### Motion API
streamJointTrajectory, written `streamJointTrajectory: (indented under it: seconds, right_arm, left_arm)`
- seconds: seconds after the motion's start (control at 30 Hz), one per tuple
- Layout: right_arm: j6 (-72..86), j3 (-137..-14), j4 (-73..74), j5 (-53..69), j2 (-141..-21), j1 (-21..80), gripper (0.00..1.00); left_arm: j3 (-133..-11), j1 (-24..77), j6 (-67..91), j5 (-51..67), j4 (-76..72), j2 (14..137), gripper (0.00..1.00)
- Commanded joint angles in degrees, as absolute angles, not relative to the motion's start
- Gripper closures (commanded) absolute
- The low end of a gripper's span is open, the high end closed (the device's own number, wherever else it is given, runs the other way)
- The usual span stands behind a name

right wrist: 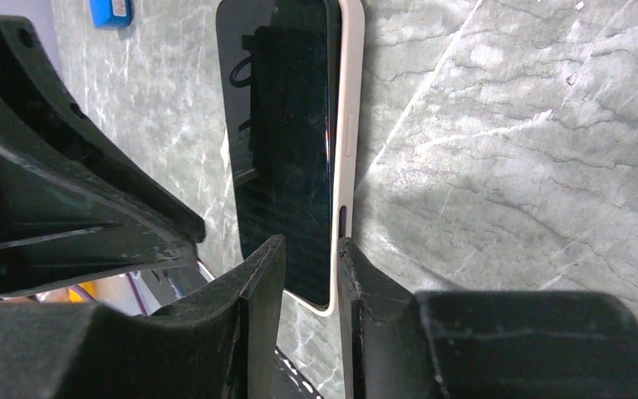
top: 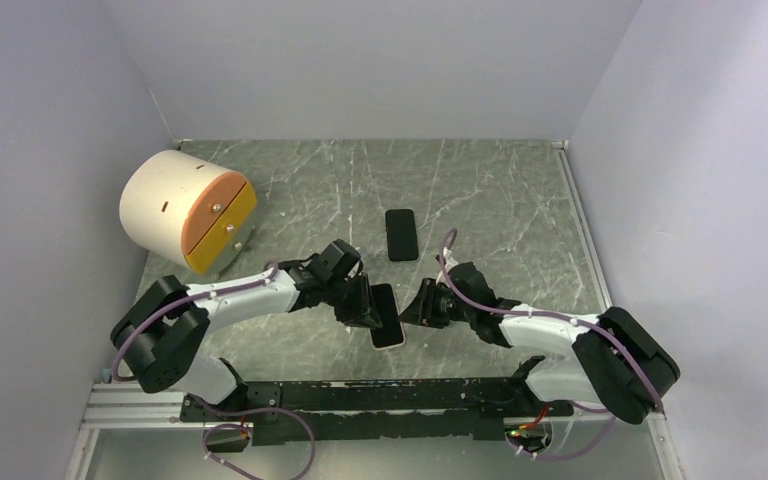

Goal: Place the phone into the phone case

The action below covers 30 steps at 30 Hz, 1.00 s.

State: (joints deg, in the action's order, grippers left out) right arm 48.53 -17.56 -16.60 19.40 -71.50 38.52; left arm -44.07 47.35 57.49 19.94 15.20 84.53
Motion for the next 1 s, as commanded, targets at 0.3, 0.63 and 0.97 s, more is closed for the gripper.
streamJointTrajectory:
  seconds: [0.3, 0.63, 0.97]
  right_arm:
    - [41.17, -26.69, -7.58, 15.10, -68.03, 44.77, 0.85]
    - [40.92, -33.84, -11.33, 17.20, -77.88, 52.88, 0.86]
    - [43.72, -31.71, -12.01, 16.55, -88.68, 53.43, 0.85]
  left_arm:
    - [-48.95, 41.93, 55.79, 16.45, 24.76, 74.26, 0.62]
    - [-43.94, 29.66, 54.95, 20.13, 28.17, 64.05, 0.57]
    - [-42.90, 29.51, 54.06, 21.19, 28.14, 64.56, 0.56]
